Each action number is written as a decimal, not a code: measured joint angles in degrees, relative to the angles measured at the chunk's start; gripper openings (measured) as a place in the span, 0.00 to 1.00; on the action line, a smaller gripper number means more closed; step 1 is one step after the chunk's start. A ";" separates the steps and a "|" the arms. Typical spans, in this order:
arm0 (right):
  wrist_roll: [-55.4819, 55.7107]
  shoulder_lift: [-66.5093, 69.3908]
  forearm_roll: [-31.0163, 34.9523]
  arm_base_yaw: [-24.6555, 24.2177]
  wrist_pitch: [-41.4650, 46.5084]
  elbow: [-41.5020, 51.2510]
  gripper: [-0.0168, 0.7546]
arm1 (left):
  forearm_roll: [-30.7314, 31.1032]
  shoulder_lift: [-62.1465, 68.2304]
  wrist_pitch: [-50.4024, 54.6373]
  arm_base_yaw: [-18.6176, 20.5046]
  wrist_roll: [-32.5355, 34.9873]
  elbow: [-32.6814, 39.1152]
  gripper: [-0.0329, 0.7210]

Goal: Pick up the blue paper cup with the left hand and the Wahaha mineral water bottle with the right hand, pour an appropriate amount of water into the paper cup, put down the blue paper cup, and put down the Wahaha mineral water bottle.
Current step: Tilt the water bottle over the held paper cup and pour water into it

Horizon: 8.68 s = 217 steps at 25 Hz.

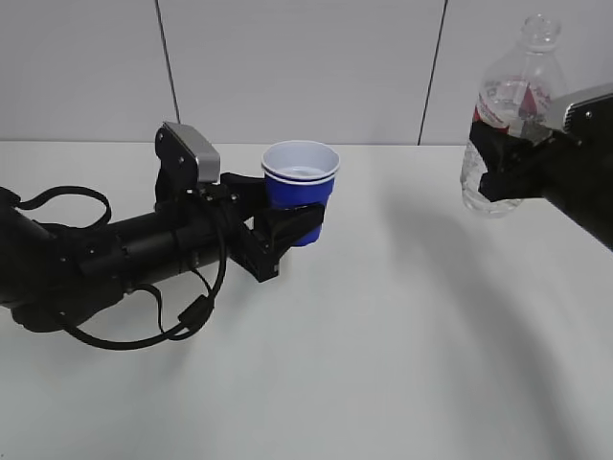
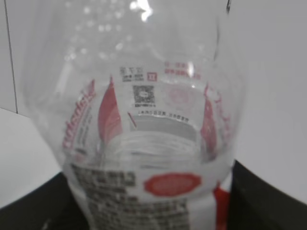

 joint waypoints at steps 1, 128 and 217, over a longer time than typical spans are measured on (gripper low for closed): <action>-0.85 0.00 -0.59 0.00 0.03 -0.68 0.61 | 0.00 0.11 0.00 -0.45 -0.23 -0.10 0.63; -67.32 3.27 -13.82 0.00 3.99 -11.01 0.61 | -7.85 5.81 0.00 -10.27 7.09 -6.93 0.61; -71.73 3.27 -14.60 0.00 3.99 -11.14 0.60 | -6.57 5.85 0.96 -10.27 6.33 -6.93 0.61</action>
